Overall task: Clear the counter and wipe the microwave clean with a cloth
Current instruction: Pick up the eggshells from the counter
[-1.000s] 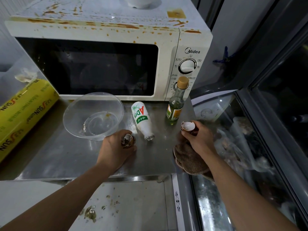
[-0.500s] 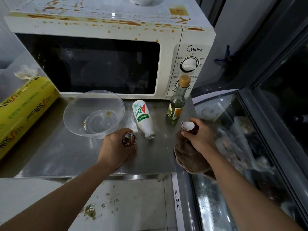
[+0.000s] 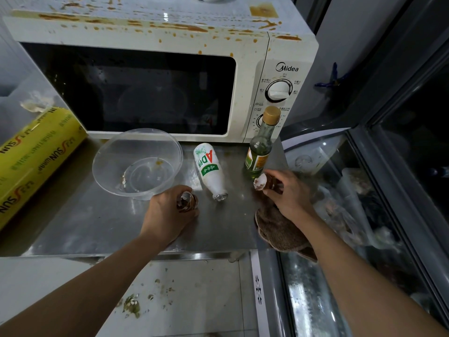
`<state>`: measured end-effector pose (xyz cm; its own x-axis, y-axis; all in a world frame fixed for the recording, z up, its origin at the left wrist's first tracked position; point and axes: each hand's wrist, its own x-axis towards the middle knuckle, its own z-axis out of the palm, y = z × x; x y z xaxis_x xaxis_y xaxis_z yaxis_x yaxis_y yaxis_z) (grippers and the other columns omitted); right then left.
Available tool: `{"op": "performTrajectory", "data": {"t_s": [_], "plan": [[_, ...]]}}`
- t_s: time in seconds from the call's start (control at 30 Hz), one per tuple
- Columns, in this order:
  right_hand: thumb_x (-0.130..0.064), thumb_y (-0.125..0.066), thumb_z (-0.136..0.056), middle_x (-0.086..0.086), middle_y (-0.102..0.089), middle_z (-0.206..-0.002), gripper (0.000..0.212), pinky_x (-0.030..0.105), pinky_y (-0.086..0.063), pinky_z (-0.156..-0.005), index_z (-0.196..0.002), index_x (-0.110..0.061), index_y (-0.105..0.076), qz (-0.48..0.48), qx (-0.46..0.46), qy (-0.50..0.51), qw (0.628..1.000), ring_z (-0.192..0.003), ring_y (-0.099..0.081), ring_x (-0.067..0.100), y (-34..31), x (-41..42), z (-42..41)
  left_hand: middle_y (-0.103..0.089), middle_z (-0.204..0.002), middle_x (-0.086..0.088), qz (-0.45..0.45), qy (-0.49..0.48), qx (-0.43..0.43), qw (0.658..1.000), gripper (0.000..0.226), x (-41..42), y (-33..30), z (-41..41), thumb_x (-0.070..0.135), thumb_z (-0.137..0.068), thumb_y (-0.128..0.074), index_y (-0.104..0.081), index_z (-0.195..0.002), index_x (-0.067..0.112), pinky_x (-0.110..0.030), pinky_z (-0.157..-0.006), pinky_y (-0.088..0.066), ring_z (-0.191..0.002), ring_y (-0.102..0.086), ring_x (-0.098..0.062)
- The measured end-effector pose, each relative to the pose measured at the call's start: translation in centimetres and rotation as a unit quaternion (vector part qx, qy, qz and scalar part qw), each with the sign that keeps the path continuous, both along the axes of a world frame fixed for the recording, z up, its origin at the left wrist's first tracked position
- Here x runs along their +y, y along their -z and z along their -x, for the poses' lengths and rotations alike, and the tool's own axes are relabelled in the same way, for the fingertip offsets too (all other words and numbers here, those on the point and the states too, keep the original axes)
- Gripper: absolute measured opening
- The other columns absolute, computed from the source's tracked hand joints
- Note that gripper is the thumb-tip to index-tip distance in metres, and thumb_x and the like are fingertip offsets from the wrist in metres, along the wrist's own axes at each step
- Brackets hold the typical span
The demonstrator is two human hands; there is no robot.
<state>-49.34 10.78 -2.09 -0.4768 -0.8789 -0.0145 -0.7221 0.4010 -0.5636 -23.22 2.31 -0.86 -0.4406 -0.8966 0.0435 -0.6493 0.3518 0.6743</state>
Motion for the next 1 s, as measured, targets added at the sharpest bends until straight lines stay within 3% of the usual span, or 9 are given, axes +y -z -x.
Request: {"op": "performTrajectory", "data": {"t_s": [0.07, 0.17, 0.2, 0.27, 0.73, 0.87, 1.0], "plan": [[-0.019, -0.071, -0.081, 0.001, -0.053, -0.128, 0.052, 0.026, -0.039, -0.094, -0.129, -0.03, -0.053, -0.002, 0.002, -0.001, 1.0, -0.112, -0.054, 0.019, 0.0, -0.1, 0.0, -0.069, -0.088, 0.0, -0.002, 0.0, -0.001, 1.0, 0.041, 0.0, 0.1, 0.0, 0.014, -0.063, -0.084, -0.068, -0.101, 0.015, -0.002, -0.062, -0.033, -0.074, -0.055, -0.006], [-0.018, -0.072, -0.08, 0.001, -0.056, -0.122, 0.05, -0.001, -0.034, -0.074, -0.127, -0.027, -0.055, 0.001, 0.004, -0.014, 1.0, -0.098, -0.053, 0.01, -0.1, -0.1, -0.1, -0.068, -0.088, 0.002, -0.002, -0.004, -0.002, 1.0, 0.041, 0.1, 0.0, 0.0, 0.015, -0.063, -0.084, -0.068, -0.101, 0.016, 0.001, -0.06, -0.032, -0.073, -0.054, -0.006], [-0.018, -0.072, -0.08, 0.002, -0.057, -0.12, 0.048, -0.006, -0.033, -0.068, -0.125, -0.025, -0.056, 0.004, 0.001, -0.018, 1.0, -0.093, -0.052, 0.007, -0.2, -0.1, -0.2, -0.067, -0.087, 0.003, -0.003, -0.003, -0.001, 1.0, 0.041, 0.1, 0.0, 0.1, 0.015, -0.063, -0.084, -0.068, -0.101, 0.016, 0.002, -0.058, -0.034, -0.073, -0.054, -0.005], [-0.018, -0.072, -0.08, 0.002, -0.06, -0.117, 0.046, -0.011, -0.027, -0.067, -0.123, -0.023, -0.058, 0.008, -0.007, -0.019, 1.0, -0.089, -0.051, 0.006, -0.3, -0.1, -0.2, -0.066, -0.086, 0.004, -0.003, 0.0, 0.0, 1.0, 0.042, 0.3, -0.1, 0.2, 0.016, -0.063, -0.084, -0.067, -0.101, 0.017, 0.003, -0.057, -0.035, -0.071, -0.053, -0.004], [-0.022, -0.074, -0.078, -0.013, -0.059, -0.101, 0.039, 0.0, -0.036, -0.059, -0.115, -0.023, -0.059, 0.045, -0.084, 0.008, 0.995, -0.088, -0.055, 0.002, -2.2, 0.2, -0.7, -0.065, -0.085, 0.005, -0.004, 0.008, -0.005, 1.0, 0.043, 0.7, -0.7, 0.6, 0.016, -0.062, -0.084, -0.067, -0.102, 0.017, 0.001, -0.059, -0.034, -0.071, -0.056, -0.005], [-0.021, -0.074, -0.078, -0.013, -0.059, -0.101, 0.04, -0.009, -0.032, -0.061, -0.115, -0.023, -0.059, 0.057, -0.095, 0.008, 0.994, -0.081, -0.05, -0.009, -3.0, 0.7, -1.2, -0.066, -0.082, 0.003, -0.003, 0.002, -0.004, 1.0, 0.041, 1.3, -1.3, 0.4, 0.014, -0.06, -0.085, -0.068, -0.098, 0.017, -0.001, -0.06, -0.033, -0.069, -0.056, -0.007], [-0.019, -0.075, -0.077, -0.01, -0.062, -0.1, 0.04, -0.006, -0.036, -0.063, -0.113, -0.023, -0.06, 0.066, -0.118, 0.009, 0.991, -0.082, -0.052, -0.008, -3.9, 1.4, -1.9, -0.067, -0.081, 0.002, 0.009, -0.012, -0.012, 1.0, 0.039, 2.0, -2.5, 0.2, 0.015, -0.061, -0.084, -0.068, -0.097, 0.017, -0.006, -0.058, -0.031, -0.069, -0.053, -0.008]]}}
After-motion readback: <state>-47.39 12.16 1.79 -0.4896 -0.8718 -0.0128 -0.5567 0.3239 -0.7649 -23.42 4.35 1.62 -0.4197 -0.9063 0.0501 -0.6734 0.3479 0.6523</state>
